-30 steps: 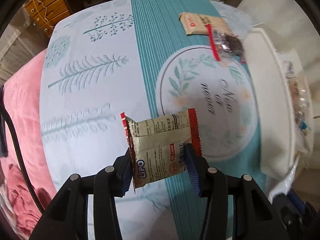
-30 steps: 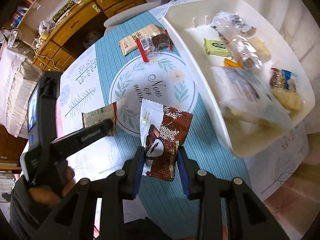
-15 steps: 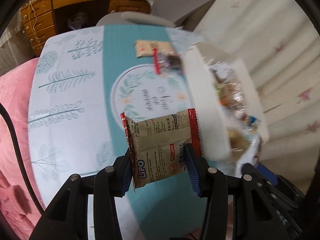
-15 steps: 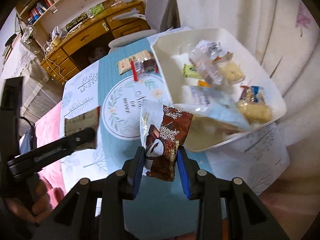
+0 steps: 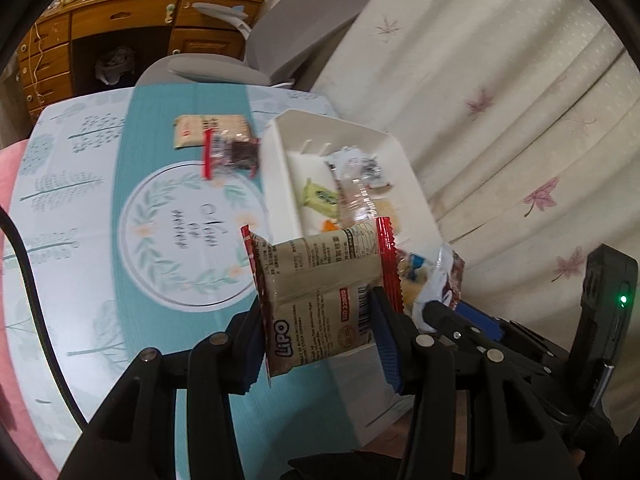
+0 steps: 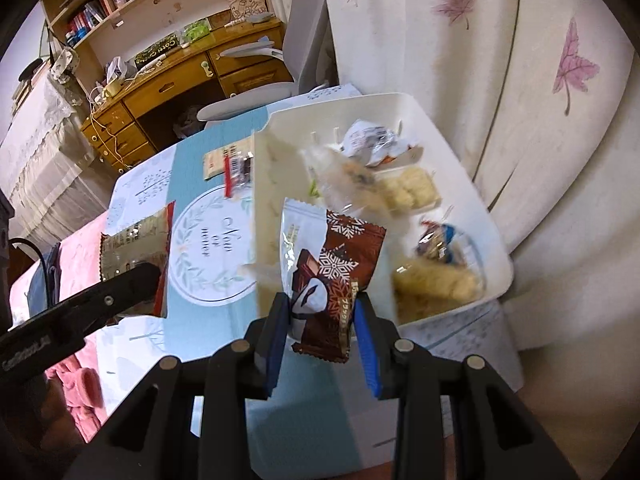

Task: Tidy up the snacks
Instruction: 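Carry both packets over the tray and open both tools to drop them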

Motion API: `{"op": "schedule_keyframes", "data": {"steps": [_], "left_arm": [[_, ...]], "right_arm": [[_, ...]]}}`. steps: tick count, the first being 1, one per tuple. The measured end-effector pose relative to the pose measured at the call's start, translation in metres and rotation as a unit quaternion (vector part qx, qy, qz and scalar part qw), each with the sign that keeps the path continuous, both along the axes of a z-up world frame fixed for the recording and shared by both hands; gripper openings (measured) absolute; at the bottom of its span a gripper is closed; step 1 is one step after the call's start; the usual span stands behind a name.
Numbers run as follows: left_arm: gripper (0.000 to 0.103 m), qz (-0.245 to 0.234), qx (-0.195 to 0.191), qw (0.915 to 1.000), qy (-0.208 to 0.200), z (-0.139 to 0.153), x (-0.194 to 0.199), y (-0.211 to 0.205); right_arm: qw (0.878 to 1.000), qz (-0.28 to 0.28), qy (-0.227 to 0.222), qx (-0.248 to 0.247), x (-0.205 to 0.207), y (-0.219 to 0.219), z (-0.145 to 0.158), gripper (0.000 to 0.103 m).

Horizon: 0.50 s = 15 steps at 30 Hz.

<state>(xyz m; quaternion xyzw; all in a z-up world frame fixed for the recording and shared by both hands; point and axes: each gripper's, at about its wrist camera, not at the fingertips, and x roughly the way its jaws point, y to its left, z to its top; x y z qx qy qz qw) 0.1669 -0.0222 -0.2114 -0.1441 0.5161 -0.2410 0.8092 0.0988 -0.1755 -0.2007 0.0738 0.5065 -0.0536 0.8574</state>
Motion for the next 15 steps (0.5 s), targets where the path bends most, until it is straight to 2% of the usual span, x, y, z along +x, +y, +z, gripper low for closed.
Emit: {"op": "schedule_keyframes", "data": {"steps": [9, 15], "left_arm": [[0.047, 0.028, -0.021, 0.9994, 0.001, -0.005, 0.012, -0.056], [0.047, 0.033, -0.031, 0.9988, -0.018, -0.004, 0.019, -0.088]], "right_arm": [[0.999, 0.038, 0.002, -0.021, 0.019, -0.053, 0.005, 0.033], [0.998, 0.061, 0.012, -0.019, 0.033, -0.085, -0.001, 0.034]]}}
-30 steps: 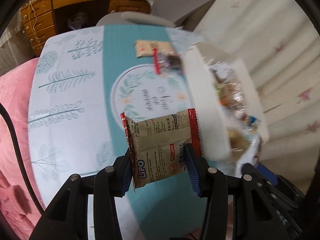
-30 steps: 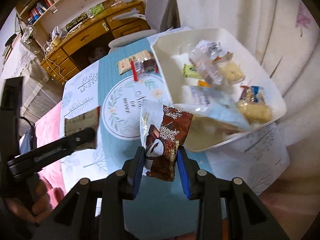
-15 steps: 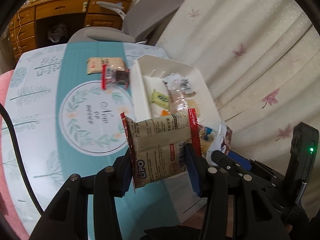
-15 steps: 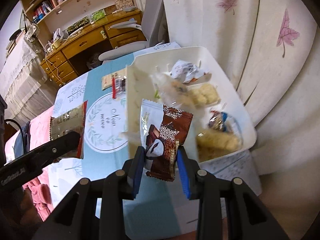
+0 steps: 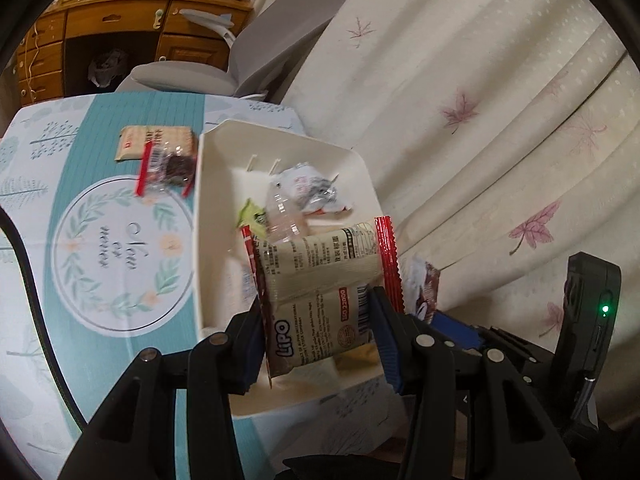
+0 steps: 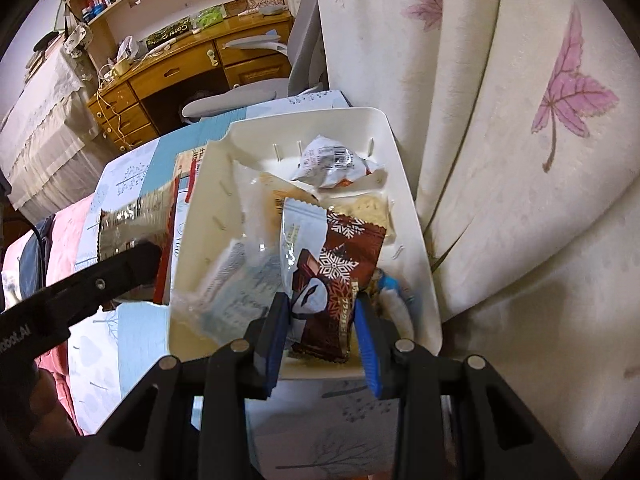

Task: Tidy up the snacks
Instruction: 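Carry both packets over the tray and open both tools to drop them, then move both open tools back toward the last packets on the table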

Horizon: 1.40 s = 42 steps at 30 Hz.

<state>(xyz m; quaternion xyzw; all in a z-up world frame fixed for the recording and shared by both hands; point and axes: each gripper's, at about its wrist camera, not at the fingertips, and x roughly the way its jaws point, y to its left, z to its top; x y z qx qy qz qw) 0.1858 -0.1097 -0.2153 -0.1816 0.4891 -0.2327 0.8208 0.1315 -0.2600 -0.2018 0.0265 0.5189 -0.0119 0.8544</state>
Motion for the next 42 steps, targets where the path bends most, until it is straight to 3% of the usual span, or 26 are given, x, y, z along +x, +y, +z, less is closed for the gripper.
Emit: {"op": "schedule_keyframes", "data": {"steps": [4, 6, 8, 9, 22, 34, 42], "left_arm": [[0.047, 0.006, 0.002, 1.0000, -0.008, 0.000, 0.004, -0.013], [0.054, 0.007, 0.005, 0.9999, -0.008, 0.000, 0.006, -0.016], [0.075, 0.011, 0.007, 0.9999, -0.008, -0.001, 0.007, -0.017], [0.077, 0.013, 0.008, 0.9999, -0.008, -0.001, 0.006, -0.017], [0.078, 0.051, 0.031, 0.9981, 0.017, -0.005, -0.005, 0.034], [0.078, 0.054, 0.074, 0.9954, 0.028, -0.011, -0.030, 0.130], [0.078, 0.030, 0.125, 0.9915, 0.018, -0.014, -0.027, 0.200]], "right_arm": [[1.000, 0.010, -0.002, 0.004, 0.005, -0.012, -0.001, 0.034], [1.000, 0.014, -0.004, 0.008, 0.008, -0.018, -0.001, 0.037], [1.000, 0.018, 0.003, 0.011, 0.012, -0.022, -0.004, 0.054], [1.000, 0.018, 0.005, 0.013, 0.012, -0.023, -0.006, 0.062], [0.999, 0.025, 0.018, 0.039, 0.009, 0.003, -0.008, 0.066], [0.995, 0.024, 0.041, 0.088, -0.005, 0.084, -0.008, 0.074], [0.984, -0.028, 0.082, 0.154, -0.012, 0.138, -0.020, 0.076]]}}
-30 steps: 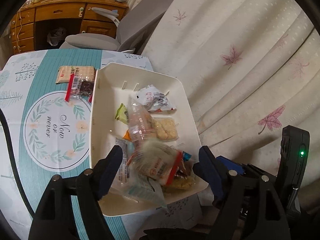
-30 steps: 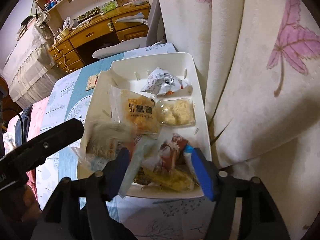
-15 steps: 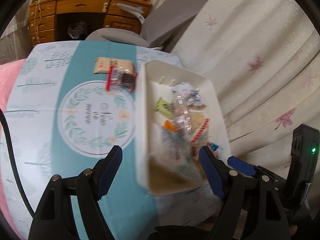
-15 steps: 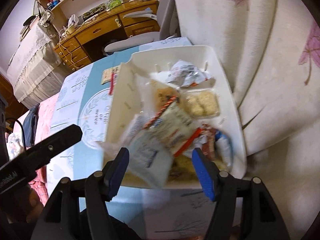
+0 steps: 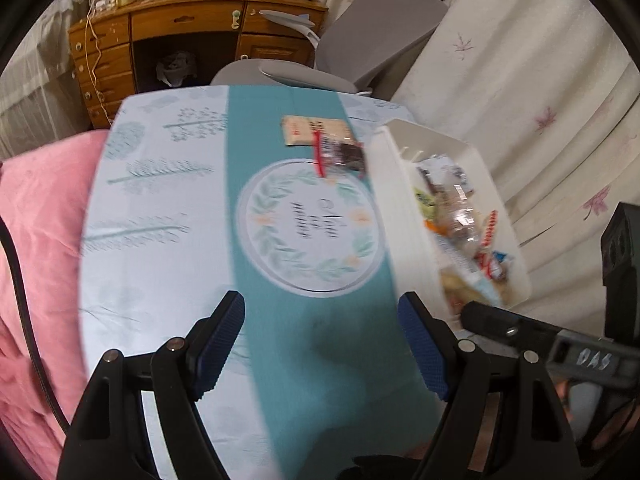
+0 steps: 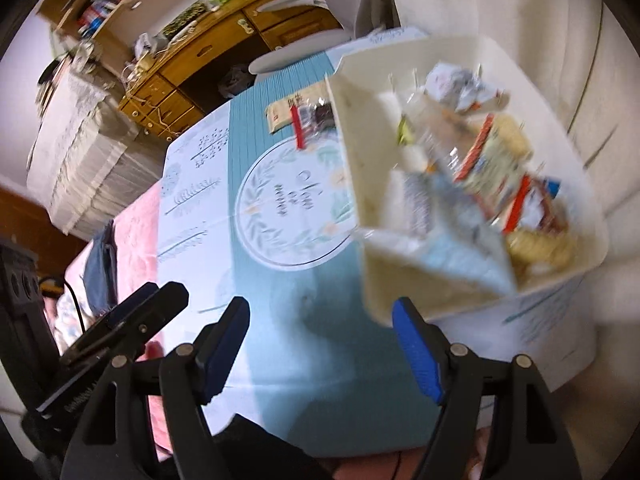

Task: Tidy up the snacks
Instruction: 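Move both open tools back toward the last packets on the table, then grasp the brown paper biscuit bag with the left tool while the right tool grasps the clear red-zip bag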

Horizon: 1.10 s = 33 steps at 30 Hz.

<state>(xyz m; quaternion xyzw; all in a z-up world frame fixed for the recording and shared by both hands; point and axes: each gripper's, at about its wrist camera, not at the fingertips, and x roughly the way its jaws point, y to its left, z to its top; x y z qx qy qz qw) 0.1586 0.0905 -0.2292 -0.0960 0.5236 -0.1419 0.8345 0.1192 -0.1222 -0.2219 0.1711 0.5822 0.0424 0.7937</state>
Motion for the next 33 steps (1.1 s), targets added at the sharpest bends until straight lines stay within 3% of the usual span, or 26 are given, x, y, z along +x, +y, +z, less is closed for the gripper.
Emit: {"op": "schedule_keyframes", "data": {"steps": [7, 13, 23, 33], "left_arm": [[0.081, -0.036, 0.047, 0.9982, -0.014, 0.003, 0.030, 0.036], [0.082, -0.067, 0.061, 0.9954, -0.030, 0.004, 0.079, 0.045], [0.089, -0.152, 0.093, 0.9818, -0.064, -0.010, 0.181, 0.023], [0.089, -0.254, 0.114, 0.9579, -0.069, -0.064, 0.267, -0.029]], "right_arm": [[0.995, -0.067, 0.043, 0.063, 0.011, 0.032, -0.008, 0.080], [0.978, -0.156, 0.066, 0.125, 0.040, 0.040, -0.012, 0.087], [0.908, -0.349, 0.060, 0.222, 0.110, 0.028, -0.034, 0.088], [0.842, -0.491, 0.066, 0.213, 0.166, 0.009, -0.080, 0.088]]}}
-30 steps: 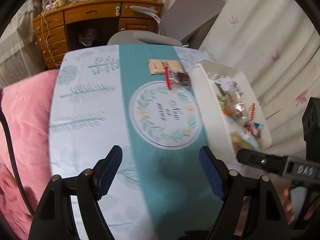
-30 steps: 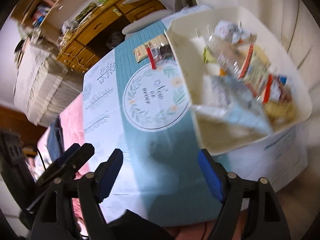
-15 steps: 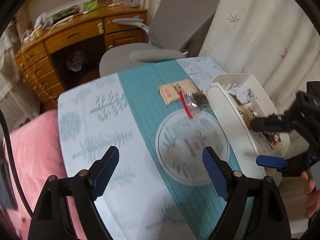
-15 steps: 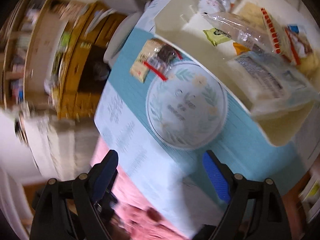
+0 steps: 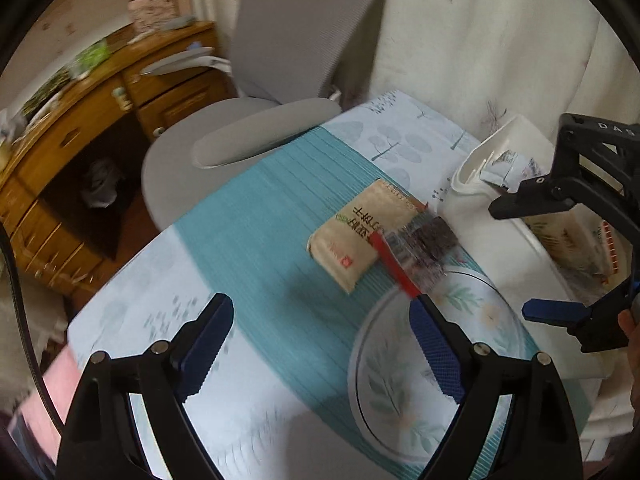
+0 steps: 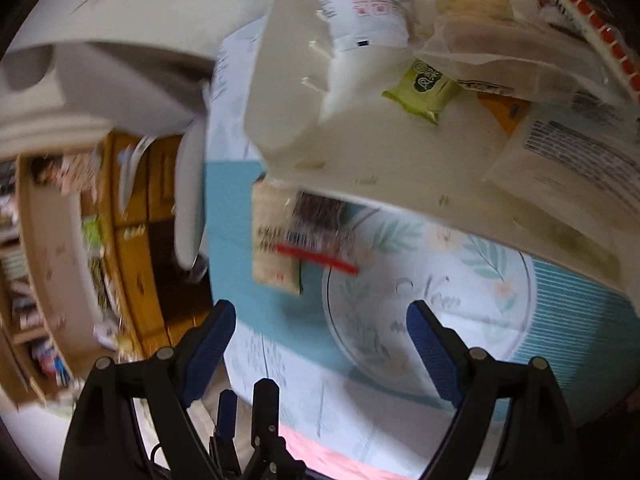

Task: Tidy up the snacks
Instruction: 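Grasp the brown paper biscuit bag with the left tool while the right tool grasps the clear red-zip bag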

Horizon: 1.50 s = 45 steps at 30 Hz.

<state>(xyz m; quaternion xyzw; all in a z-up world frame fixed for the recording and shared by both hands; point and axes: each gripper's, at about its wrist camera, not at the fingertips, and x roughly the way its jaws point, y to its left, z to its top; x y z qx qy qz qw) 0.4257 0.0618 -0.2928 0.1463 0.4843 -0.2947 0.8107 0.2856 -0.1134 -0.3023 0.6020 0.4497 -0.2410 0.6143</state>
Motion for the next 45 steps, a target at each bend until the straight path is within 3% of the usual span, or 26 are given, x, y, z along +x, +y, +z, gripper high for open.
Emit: {"op": "schedule_keyframes", "data": {"steps": [10, 20, 27, 32, 33, 35, 38, 45], "left_arm": [[0.089, -0.070, 0.030, 0.9970, -0.011, -0.045, 0.039, -0.052], [0.089, -0.102, 0.036, 0.9939, 0.022, -0.063, 0.048, -0.059], [0.089, -0.092, 0.055, 0.9937, 0.033, -0.080, 0.055, -0.059], [0.089, -0.101, 0.065, 0.9925, 0.025, -0.087, 0.052, -0.063], [0.089, -0.101, 0.064, 0.9926, 0.024, -0.087, 0.052, -0.063], [0.089, -0.101, 0.060, 0.9927, 0.028, -0.088, 0.054, -0.064], [0.089, -0.105, 0.058, 0.9925, 0.026, -0.088, 0.056, -0.068], [0.092, -0.106, 0.043, 0.9934, 0.011, -0.088, 0.055, -0.069]], "right_arm": [[0.995, -0.061, 0.074, -0.041, 0.039, -0.009, -0.035, 0.088], [0.991, -0.039, 0.114, -0.056, 0.061, -0.015, -0.053, 0.086], [0.988, -0.006, 0.142, -0.056, 0.081, -0.013, -0.067, 0.073], [0.984, 0.023, 0.158, -0.074, 0.093, -0.009, -0.066, 0.070], [0.983, 0.031, 0.161, -0.079, 0.095, -0.008, -0.066, 0.064], [0.984, 0.030, 0.152, -0.087, 0.094, -0.008, -0.063, 0.042], [0.991, 0.000, 0.122, -0.063, 0.085, -0.013, -0.065, 0.042], [0.993, 0.014, 0.110, -0.038, 0.075, -0.019, -0.065, 0.041]]}}
